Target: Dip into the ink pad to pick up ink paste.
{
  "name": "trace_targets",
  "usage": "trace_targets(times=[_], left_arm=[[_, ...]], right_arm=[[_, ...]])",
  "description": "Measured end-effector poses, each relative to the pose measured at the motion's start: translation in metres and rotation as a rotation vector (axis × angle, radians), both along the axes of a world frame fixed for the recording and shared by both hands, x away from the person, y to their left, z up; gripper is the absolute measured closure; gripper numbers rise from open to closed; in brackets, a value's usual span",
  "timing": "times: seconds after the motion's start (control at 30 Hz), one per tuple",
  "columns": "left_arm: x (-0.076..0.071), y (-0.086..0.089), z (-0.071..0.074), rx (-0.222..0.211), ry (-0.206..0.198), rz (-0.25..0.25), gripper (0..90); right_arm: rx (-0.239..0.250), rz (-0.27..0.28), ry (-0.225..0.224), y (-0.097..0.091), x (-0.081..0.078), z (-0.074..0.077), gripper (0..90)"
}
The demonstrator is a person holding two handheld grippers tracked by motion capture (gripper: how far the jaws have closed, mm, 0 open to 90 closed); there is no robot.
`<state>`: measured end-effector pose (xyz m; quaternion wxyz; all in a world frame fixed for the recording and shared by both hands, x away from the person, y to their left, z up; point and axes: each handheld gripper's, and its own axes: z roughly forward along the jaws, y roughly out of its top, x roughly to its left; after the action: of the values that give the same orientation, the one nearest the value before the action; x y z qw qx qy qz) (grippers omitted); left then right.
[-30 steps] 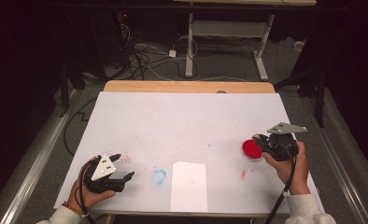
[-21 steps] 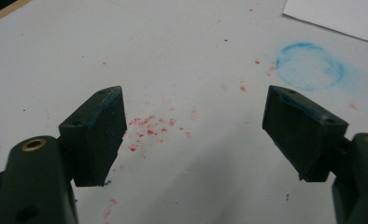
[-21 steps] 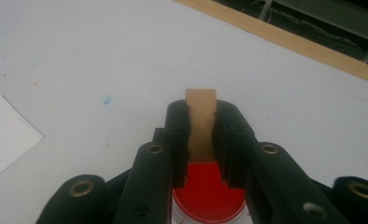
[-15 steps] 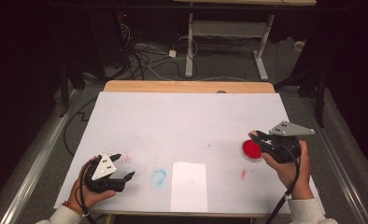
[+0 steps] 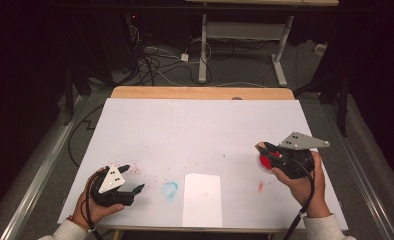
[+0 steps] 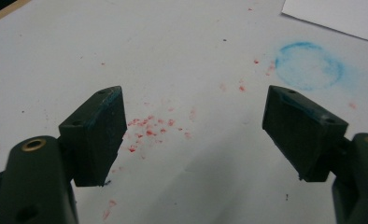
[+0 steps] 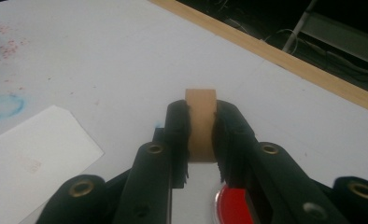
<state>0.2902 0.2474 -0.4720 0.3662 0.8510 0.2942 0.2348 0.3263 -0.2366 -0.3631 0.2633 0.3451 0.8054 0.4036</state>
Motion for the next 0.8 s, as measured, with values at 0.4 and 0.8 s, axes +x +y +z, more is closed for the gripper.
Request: trace_targets(times=[0.4,0.8], left_arm=[[0.000,0.000,0.000,-0.002,0.000,0.000,21.0],[0.000,-0.001,0.000,0.002,0.004,-0.002,21.1]], right_arm=[[-0.014,0.094,-0.005,0.027,-0.010,0.000,76.3],[-0.037,0.172,0.008,0.053,-0.017,-0.004,76.3]])
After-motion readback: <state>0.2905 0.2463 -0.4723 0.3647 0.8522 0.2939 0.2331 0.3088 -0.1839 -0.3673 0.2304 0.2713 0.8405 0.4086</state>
